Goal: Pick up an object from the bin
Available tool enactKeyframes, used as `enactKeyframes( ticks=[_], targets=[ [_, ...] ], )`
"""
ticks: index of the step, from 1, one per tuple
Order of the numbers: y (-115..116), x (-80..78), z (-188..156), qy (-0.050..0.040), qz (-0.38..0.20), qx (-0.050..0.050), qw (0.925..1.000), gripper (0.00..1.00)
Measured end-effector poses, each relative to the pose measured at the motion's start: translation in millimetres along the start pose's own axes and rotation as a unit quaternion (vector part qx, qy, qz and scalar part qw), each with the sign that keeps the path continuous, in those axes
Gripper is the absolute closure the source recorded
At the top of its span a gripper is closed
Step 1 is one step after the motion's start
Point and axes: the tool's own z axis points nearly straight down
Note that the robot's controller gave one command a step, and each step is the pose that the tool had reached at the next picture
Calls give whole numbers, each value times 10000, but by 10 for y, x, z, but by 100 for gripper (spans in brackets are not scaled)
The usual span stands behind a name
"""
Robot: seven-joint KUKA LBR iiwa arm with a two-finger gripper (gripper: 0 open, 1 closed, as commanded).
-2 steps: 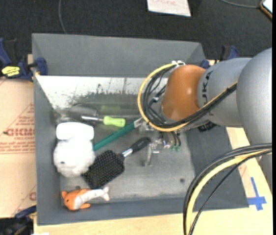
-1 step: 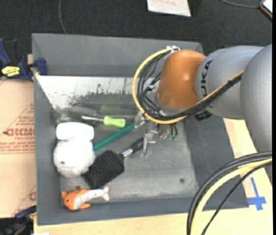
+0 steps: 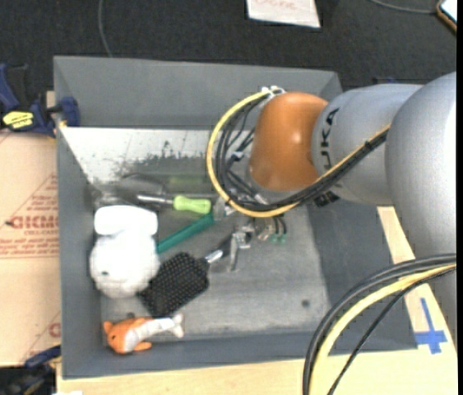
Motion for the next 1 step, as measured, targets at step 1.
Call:
enactKeyframes(
  ticks=[1],
  targets=[
    [79,-60,273,-114,32,3,9999,0]
  ],
)
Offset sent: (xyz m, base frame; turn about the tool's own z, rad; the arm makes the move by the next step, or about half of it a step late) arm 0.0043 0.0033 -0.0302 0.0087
